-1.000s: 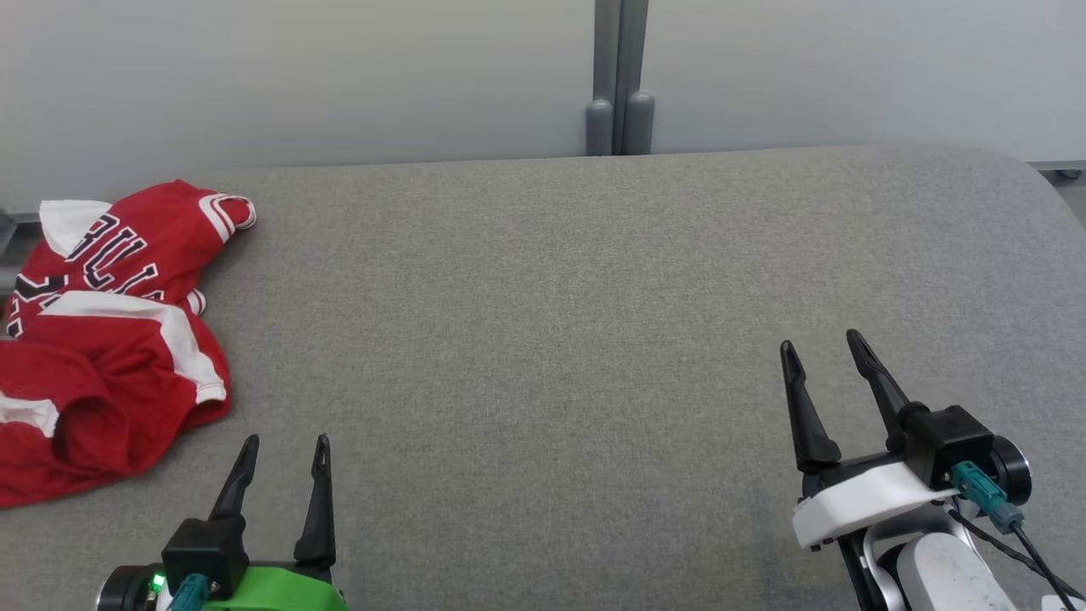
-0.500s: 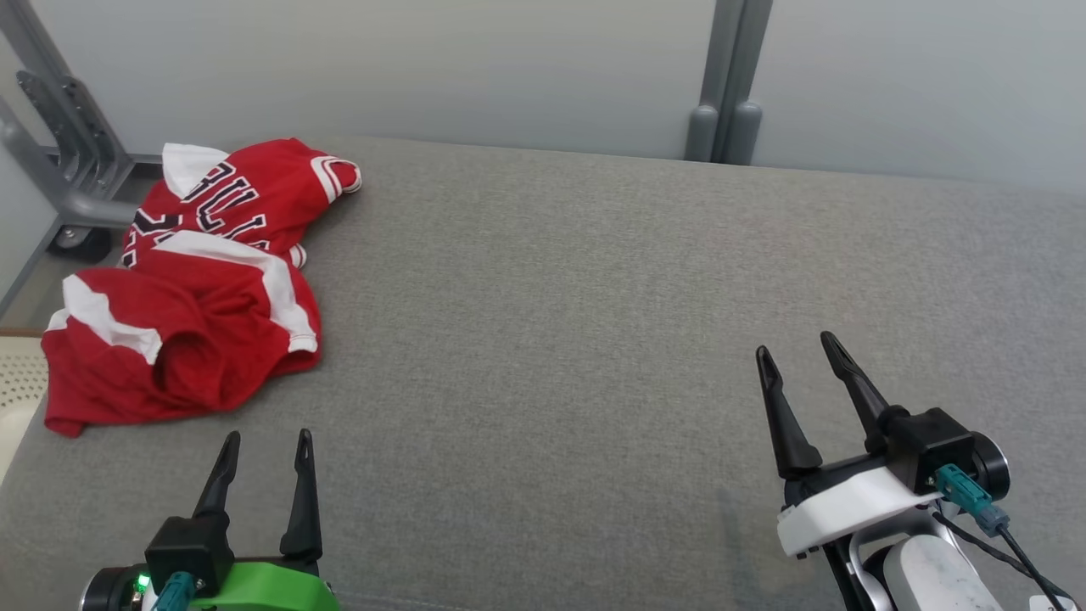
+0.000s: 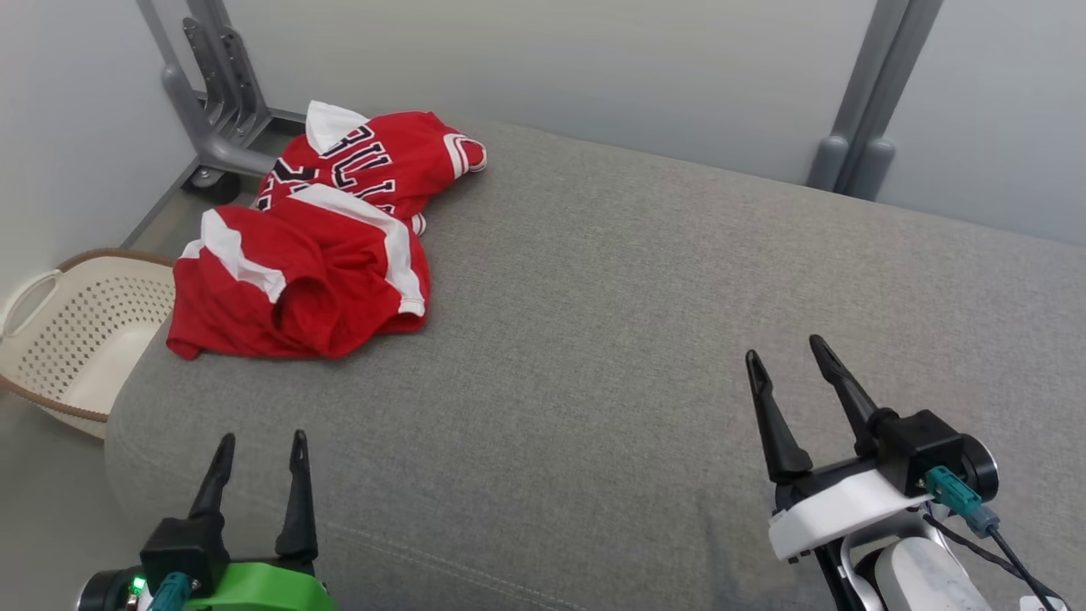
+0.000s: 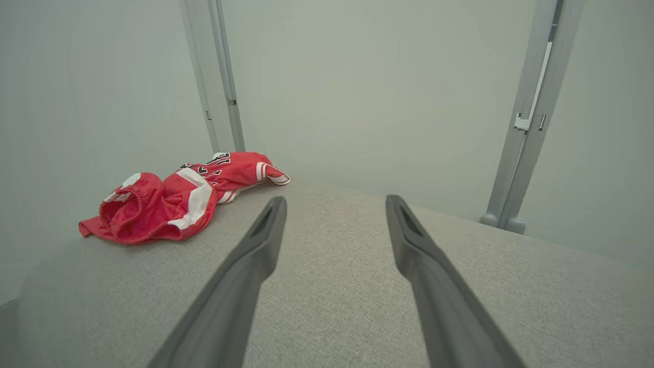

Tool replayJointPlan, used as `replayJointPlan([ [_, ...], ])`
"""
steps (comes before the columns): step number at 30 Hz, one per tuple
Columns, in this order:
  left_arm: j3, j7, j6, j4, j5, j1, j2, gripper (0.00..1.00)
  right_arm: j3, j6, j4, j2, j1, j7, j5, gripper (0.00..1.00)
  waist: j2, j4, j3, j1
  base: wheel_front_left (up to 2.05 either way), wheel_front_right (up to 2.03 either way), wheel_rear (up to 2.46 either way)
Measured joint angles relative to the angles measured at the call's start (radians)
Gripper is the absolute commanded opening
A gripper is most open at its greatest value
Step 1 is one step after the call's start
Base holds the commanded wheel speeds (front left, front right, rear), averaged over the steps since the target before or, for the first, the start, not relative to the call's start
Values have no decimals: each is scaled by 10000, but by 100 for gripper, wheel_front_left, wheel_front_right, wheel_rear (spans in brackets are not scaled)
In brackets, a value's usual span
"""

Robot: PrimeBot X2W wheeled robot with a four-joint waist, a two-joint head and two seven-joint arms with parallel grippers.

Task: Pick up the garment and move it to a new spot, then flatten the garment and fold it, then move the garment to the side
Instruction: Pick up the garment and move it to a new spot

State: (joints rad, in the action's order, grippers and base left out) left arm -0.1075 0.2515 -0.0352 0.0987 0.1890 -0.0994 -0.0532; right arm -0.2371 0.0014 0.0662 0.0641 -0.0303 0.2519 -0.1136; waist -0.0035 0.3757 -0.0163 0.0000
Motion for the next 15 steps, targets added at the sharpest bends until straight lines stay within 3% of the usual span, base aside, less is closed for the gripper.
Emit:
replayJointPlan([
  [5, 355, 0, -13, -36, 140, -17, -10, 100, -270, 102, 88, -40, 0, 0, 0, 100, 0, 266, -79, 0, 0, 0, 0],
  [15, 546, 2, 4, -96, 199, 22, -253, 100, -295, 100, 151, -38, 0, 0, 19, 100, 0, -261, -44, 0, 0, 0, 0],
])
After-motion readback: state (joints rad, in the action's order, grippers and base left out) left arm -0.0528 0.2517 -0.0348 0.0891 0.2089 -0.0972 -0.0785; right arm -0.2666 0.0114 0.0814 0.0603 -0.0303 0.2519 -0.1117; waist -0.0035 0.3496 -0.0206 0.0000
